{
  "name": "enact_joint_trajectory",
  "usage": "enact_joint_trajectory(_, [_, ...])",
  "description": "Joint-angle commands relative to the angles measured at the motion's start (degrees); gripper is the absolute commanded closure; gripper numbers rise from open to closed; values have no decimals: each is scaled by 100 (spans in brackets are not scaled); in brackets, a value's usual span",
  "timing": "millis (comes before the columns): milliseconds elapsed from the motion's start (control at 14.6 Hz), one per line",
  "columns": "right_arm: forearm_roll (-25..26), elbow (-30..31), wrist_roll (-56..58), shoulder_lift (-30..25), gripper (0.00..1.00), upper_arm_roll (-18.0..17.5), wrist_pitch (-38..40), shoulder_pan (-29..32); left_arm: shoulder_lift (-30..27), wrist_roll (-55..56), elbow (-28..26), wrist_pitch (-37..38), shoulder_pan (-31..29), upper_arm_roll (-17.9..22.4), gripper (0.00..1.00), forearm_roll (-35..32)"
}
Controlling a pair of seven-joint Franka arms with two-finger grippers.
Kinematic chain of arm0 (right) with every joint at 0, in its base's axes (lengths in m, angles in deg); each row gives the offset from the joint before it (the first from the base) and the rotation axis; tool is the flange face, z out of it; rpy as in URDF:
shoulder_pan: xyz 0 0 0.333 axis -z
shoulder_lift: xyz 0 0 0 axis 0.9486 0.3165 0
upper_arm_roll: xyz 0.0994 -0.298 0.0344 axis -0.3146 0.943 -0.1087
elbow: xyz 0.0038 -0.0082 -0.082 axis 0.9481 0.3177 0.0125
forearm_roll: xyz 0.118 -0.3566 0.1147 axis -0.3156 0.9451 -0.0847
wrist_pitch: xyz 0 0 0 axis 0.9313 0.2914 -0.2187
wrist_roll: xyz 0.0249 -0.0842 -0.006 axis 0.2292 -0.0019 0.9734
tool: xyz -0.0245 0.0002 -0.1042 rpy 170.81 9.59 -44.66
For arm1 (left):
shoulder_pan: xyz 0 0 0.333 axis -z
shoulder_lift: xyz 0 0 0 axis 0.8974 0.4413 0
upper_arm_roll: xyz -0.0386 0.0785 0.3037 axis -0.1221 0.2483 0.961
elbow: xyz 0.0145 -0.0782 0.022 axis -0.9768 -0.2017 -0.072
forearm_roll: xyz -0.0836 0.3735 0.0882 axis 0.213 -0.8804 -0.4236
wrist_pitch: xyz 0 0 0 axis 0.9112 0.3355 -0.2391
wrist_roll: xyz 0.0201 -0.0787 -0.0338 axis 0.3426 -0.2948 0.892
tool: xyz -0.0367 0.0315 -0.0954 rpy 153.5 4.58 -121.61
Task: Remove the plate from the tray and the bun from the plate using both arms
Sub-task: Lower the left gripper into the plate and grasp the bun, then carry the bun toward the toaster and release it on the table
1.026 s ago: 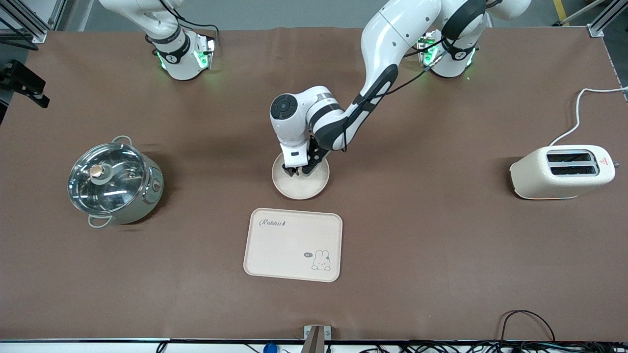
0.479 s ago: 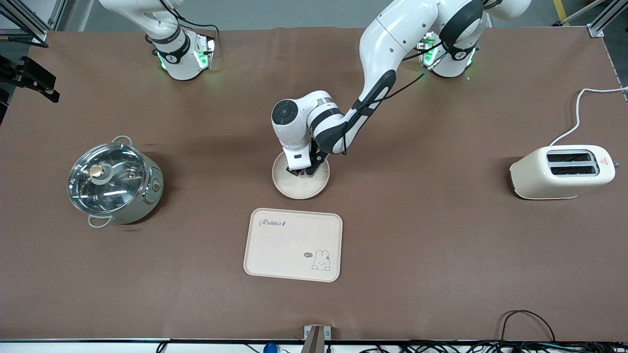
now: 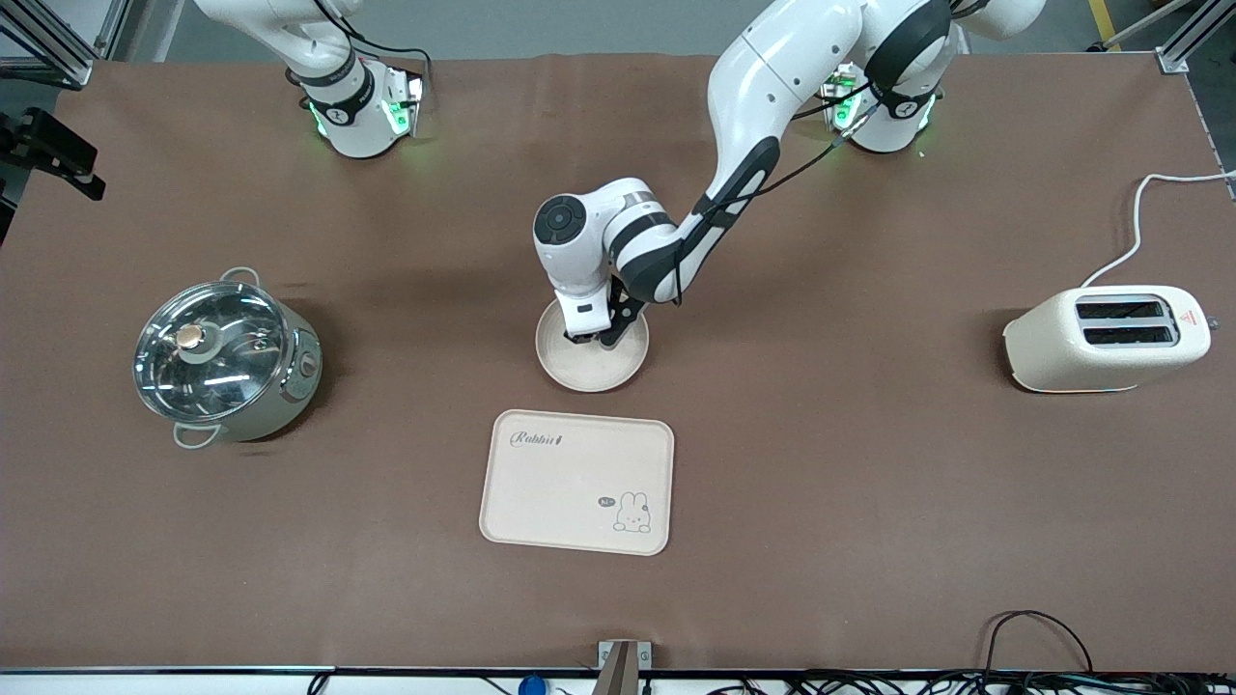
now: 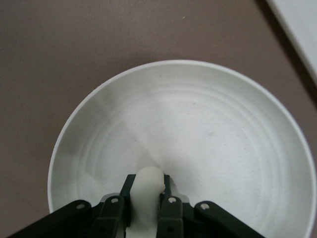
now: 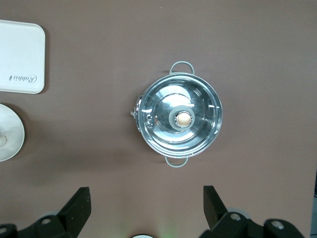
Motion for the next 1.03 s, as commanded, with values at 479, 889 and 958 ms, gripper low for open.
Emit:
enact_joint_trajectory(479, [-57, -38, 218, -30, 0, 47, -6, 238, -1453, -2566, -93, 1422, -1548, -45, 73, 27])
enact_joint_trajectory(889, [-66, -38, 218, -30, 0, 38, -15, 229, -1849, -4554, -743, 2093, -2839, -36, 74, 18])
enact_joint_trajectory(958, [-66, -38, 218, -30, 0, 38, -23, 229, -1850, -4783, -822, 2040, -3042, -36, 74, 18])
